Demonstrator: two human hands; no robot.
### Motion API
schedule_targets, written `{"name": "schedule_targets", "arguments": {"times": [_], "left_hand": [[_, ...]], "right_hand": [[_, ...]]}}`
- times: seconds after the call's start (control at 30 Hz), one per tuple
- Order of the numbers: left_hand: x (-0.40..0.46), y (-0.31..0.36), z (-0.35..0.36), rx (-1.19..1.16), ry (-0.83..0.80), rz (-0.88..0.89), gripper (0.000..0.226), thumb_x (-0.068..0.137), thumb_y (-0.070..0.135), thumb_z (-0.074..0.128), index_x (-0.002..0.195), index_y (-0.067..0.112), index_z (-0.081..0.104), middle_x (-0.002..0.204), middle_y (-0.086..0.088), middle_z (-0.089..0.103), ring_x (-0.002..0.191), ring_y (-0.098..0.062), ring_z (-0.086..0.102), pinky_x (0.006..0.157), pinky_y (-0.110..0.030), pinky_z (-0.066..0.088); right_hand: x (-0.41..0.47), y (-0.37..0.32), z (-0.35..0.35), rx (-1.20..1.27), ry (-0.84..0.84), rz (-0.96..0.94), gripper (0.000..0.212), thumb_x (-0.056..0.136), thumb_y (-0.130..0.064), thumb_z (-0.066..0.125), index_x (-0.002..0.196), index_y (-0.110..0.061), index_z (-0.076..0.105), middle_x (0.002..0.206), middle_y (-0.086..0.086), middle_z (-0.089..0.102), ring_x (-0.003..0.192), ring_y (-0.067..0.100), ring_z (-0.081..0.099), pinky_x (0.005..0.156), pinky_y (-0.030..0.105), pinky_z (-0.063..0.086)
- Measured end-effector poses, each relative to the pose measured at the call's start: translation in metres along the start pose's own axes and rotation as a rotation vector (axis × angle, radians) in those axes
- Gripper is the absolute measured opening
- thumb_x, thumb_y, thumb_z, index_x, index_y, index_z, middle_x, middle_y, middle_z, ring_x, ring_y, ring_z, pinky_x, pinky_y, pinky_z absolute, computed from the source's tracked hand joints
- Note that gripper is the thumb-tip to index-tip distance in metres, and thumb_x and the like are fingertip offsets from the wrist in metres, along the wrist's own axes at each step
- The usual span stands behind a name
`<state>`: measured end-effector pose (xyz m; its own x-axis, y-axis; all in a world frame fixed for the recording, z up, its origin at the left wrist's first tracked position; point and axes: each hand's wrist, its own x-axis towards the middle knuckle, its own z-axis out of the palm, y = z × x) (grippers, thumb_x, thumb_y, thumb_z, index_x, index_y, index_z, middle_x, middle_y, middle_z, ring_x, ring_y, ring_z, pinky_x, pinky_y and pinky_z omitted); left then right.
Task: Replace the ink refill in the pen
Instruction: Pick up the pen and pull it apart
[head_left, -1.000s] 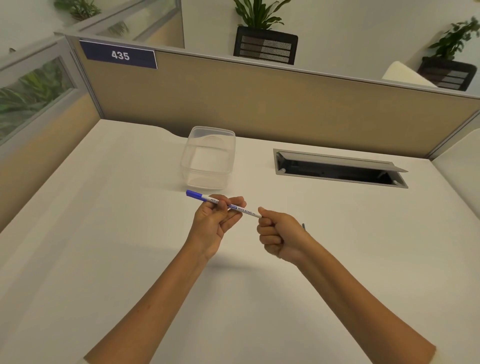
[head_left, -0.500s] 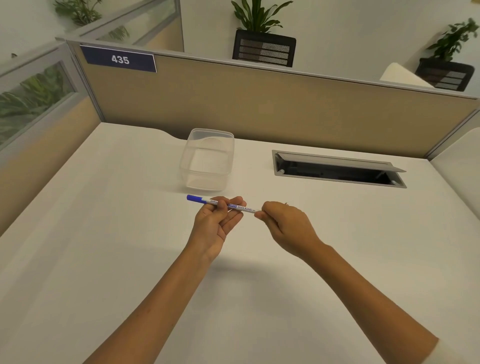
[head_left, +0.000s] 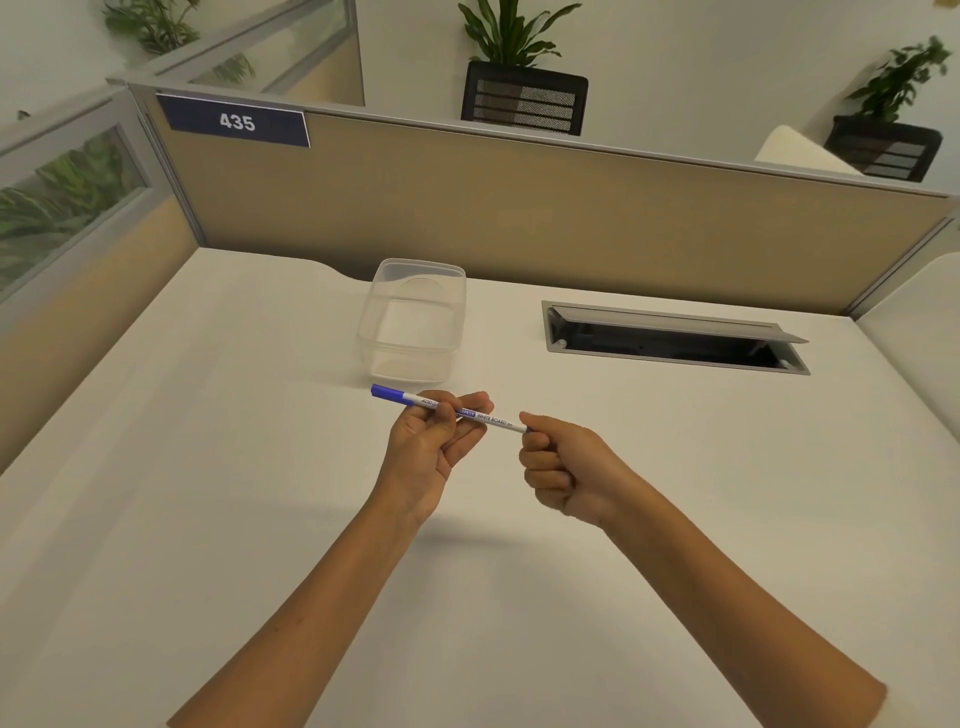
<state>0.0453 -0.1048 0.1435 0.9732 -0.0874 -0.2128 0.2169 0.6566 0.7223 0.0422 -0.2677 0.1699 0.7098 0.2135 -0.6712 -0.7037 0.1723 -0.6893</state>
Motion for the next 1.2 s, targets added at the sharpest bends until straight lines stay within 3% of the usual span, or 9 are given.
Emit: {"name": "schedule_targets", "arguments": {"times": [0.13, 0.23, 0.4, 0.53, 0.63, 0.83, 0.93, 1.07, 1.2], "left_hand": [[-0.001, -0.002, 0.0, -0.029, 0.052, -0.023, 0.016, 0.095, 0.008, 0.042, 0.086, 0.008, 0.055, 0.086, -0.007, 0.076, 0.087, -0.022, 0.072, 0.072, -0.029, 0.058], [-0.002, -0.003, 0.0, -0.045, 0.062, -0.043, 0.016, 0.095, 0.009, 0.042, 0.087, 0.007, 0.055, 0.086, -0.008, 0.076, 0.086, -0.023, 0.072, 0.07, -0.029, 0.058], [-0.004, -0.005, 0.002, -0.038, 0.031, -0.024, 0.015, 0.095, 0.009, 0.042, 0.088, 0.007, 0.055, 0.085, -0.009, 0.076, 0.087, -0.024, 0.072, 0.071, -0.029, 0.058], [-0.003, -0.005, 0.0, -0.019, -0.003, 0.007, 0.016, 0.095, 0.006, 0.04, 0.086, 0.007, 0.053, 0.085, -0.01, 0.075, 0.089, -0.024, 0.071, 0.071, -0.028, 0.057], [-0.005, -0.006, -0.001, 0.007, -0.012, 0.024, 0.016, 0.095, 0.005, 0.04, 0.085, 0.008, 0.053, 0.085, -0.01, 0.075, 0.09, -0.024, 0.071, 0.072, -0.028, 0.057], [-0.007, -0.002, -0.006, -0.022, 0.041, 0.019, 0.017, 0.095, 0.006, 0.04, 0.085, 0.009, 0.053, 0.086, -0.009, 0.075, 0.09, -0.024, 0.071, 0.073, -0.028, 0.057], [-0.007, -0.001, -0.008, -0.046, 0.07, 0.009, 0.017, 0.095, 0.005, 0.041, 0.085, 0.009, 0.054, 0.086, -0.01, 0.075, 0.09, -0.024, 0.071, 0.072, -0.029, 0.058], [-0.008, -0.003, -0.008, -0.061, 0.07, 0.003, 0.016, 0.095, 0.005, 0.041, 0.085, 0.008, 0.053, 0.086, -0.009, 0.075, 0.089, -0.024, 0.071, 0.071, -0.028, 0.058], [-0.009, -0.005, -0.006, -0.069, 0.06, 0.011, 0.016, 0.095, 0.006, 0.041, 0.085, 0.008, 0.053, 0.086, -0.01, 0.075, 0.088, -0.024, 0.071, 0.07, -0.028, 0.057]], "right_hand": [[-0.003, 0.009, 0.0, -1.122, 0.356, -0.674, 0.038, 0.094, -0.049, 0.038, 0.075, -0.017, 0.05, 0.063, -0.004, 0.05, 0.054, 0.016, 0.043, 0.051, 0.028, 0.037], [0.005, 0.013, -0.016, -1.556, 0.374, -0.989, 0.052, 0.092, -0.057, 0.019, 0.086, -0.016, 0.05, 0.075, -0.001, 0.057, 0.056, 0.016, 0.044, 0.048, 0.036, 0.048], [0.006, 0.019, -0.017, -1.229, 0.348, -0.971, 0.043, 0.096, -0.045, 0.033, 0.07, -0.014, 0.045, 0.056, -0.004, 0.044, 0.049, 0.013, 0.036, 0.048, 0.028, 0.03], [-0.003, 0.017, 0.003, -0.665, 0.343, -0.573, 0.045, 0.096, -0.039, 0.041, 0.057, -0.016, 0.044, 0.049, -0.006, 0.039, 0.044, 0.008, 0.032, 0.047, 0.021, 0.027], [-0.006, 0.013, 0.006, -0.193, 0.138, -0.184, 0.047, 0.095, -0.04, 0.042, 0.055, -0.018, 0.039, 0.047, -0.005, 0.029, 0.041, 0.011, 0.02, 0.04, 0.022, 0.018], [-0.01, 0.011, 0.002, -0.67, 0.175, -0.369, 0.047, 0.087, -0.058, 0.045, 0.081, -0.015, 0.063, 0.053, -0.004, 0.052, 0.043, 0.009, 0.044, 0.044, 0.019, 0.037], [-0.008, 0.013, -0.004, -0.9, 0.255, -0.65, 0.022, 0.082, -0.039, 0.065, 0.095, -0.023, 0.057, 0.073, -0.007, 0.062, 0.057, 0.01, 0.061, 0.049, 0.014, 0.048], [-0.008, 0.013, -0.007, -0.962, 0.302, -0.83, 0.002, 0.085, -0.02, 0.065, 0.085, -0.019, 0.063, 0.07, -0.01, 0.062, 0.067, 0.005, 0.062, 0.049, 0.018, 0.053], [-0.012, 0.017, -0.004, -0.81, 0.282, -0.756, 0.024, 0.092, -0.026, 0.055, 0.074, -0.012, 0.063, 0.06, 0.001, 0.062, 0.049, 0.011, 0.059, 0.046, 0.022, 0.05]]}}
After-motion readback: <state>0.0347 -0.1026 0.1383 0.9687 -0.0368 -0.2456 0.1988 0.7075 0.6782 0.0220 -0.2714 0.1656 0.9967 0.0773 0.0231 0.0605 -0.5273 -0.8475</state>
